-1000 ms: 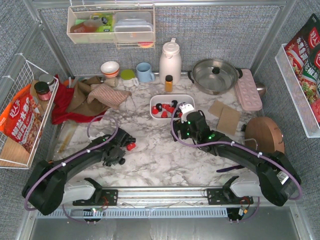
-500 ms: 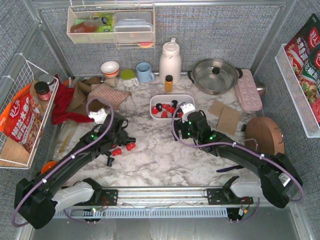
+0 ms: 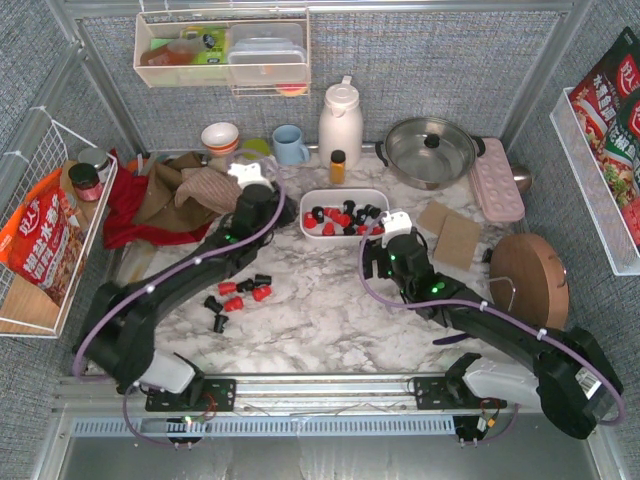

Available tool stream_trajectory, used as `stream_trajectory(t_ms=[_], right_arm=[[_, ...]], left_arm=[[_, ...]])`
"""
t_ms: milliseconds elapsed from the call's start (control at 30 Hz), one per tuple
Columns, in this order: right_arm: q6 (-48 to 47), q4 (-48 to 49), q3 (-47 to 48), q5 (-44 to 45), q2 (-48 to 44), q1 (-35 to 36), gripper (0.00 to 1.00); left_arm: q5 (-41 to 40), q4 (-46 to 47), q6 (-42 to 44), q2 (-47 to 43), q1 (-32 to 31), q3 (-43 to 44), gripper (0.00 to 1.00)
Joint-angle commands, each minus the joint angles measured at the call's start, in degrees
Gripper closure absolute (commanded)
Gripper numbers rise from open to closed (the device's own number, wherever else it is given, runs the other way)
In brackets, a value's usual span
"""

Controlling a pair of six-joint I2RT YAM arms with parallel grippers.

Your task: Mix the coffee capsules in the storage basket

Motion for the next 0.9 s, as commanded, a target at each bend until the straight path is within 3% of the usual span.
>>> stream_trajectory(t_ms=[0,300,467,633,867], right_arm=[[0.8,3.4,-0.5,3.4,-0.3,0.0,0.16],[1.2,3.4,-0.4,3.9,0.2,0.0,0.15],[1.5,3.4,-0.3,3.8,0.4,0.0,0.14],[1.7,3.4,-0.1,3.4,0.8,0.0,0.14],[1.8,3.3,0.2,2.1,1.4,-0.1,0.14]], left_arm=[[4.3,11.7,6.8,10.9,0.0,7.9,0.76],[4.4,11.3,5.9,32.2,0.3,24.4,0.68],[4.1,10.8,4.2,37.6,0.5,27.8,0.47],[2.9,10.7,3.6,36.9,0.5,27.0,0.27],[0.6,10.3,6.2,23.0,0.5,18.0,0.10]])
